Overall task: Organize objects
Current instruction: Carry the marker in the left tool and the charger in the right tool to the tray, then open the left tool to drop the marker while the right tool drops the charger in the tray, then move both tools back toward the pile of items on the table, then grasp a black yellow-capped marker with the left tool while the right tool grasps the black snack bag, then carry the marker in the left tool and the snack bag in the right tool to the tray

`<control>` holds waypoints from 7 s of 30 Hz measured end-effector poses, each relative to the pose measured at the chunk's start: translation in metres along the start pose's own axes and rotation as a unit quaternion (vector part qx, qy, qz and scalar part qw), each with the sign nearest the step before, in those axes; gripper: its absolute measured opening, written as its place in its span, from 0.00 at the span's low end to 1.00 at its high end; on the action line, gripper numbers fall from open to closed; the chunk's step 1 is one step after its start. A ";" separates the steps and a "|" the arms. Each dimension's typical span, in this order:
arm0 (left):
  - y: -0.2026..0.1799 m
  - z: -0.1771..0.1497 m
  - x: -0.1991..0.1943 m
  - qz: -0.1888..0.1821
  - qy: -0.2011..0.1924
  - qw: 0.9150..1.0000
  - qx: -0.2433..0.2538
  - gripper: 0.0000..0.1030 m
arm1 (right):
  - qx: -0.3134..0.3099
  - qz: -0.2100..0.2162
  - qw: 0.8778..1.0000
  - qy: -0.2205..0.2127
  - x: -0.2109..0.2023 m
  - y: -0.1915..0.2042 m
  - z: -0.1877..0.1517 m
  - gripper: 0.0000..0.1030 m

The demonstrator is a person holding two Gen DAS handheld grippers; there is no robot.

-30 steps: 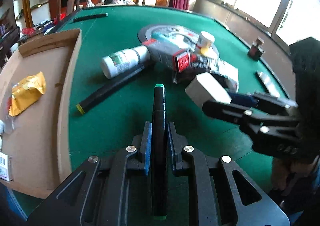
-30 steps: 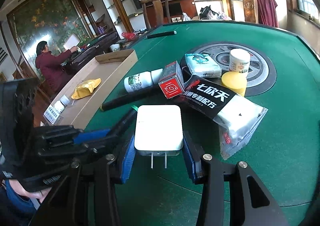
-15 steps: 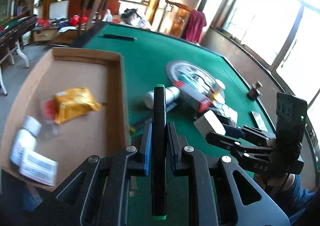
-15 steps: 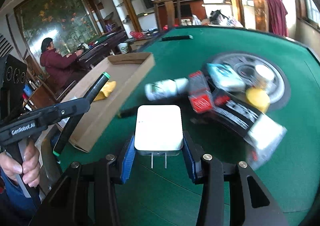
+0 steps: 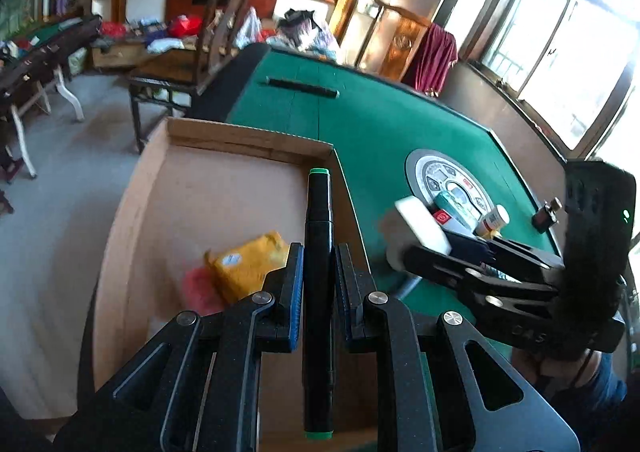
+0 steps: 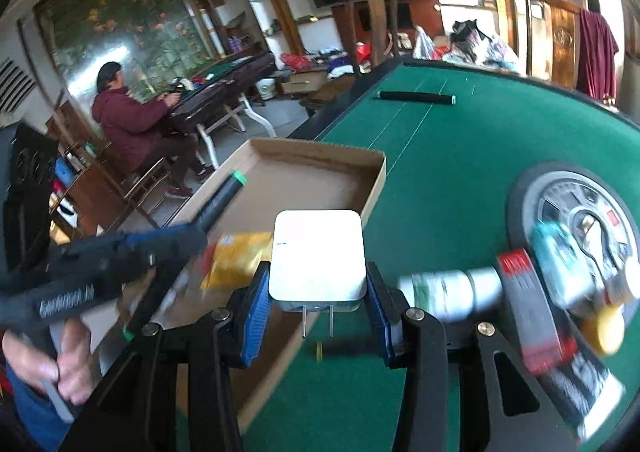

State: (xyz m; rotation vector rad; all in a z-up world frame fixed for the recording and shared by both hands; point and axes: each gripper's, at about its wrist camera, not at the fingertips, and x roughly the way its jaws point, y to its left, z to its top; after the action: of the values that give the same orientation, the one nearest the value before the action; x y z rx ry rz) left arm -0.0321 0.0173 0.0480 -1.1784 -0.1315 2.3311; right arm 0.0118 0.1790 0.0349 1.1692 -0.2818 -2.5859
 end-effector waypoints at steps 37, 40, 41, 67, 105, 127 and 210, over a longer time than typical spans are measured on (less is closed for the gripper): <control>0.070 0.031 0.073 -0.016 0.066 0.984 -0.165 0.28 | 0.062 -0.012 0.997 0.052 0.100 -0.005 0.063 0.45; 0.067 0.026 0.062 -0.018 0.058 0.986 -0.156 0.30 | 0.064 -0.001 0.997 0.041 0.083 -0.004 0.059 0.45; 0.065 0.025 0.061 -0.019 0.058 0.986 -0.153 0.30 | 0.062 0.003 0.997 0.036 0.076 -0.003 0.056 0.45; -0.105 -0.030 0.106 0.002 0.135 0.984 0.113 0.35 | 0.125 -0.022 0.987 -0.102 -0.149 -0.173 -0.083 0.58; -0.171 -0.073 0.120 -0.016 0.057 0.983 0.176 0.14 | -0.038 -0.164 0.986 -0.016 -0.097 -0.142 -0.093 0.36; -0.195 -0.092 0.116 -0.019 0.065 0.971 0.230 0.14 | 0.028 -0.133 0.989 -0.052 -0.114 -0.152 -0.085 0.36; 0.030 -0.065 -0.024 -0.021 -0.069 0.994 -0.085 0.14 | -0.106 -0.056 0.993 -0.007 0.027 0.102 -0.075 0.35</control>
State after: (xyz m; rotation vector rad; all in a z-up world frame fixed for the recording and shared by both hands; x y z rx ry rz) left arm 0.0170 -0.0297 0.0159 -1.0809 -0.4069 2.4014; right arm 0.0702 0.0701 -0.0031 1.1201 0.0582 -2.6426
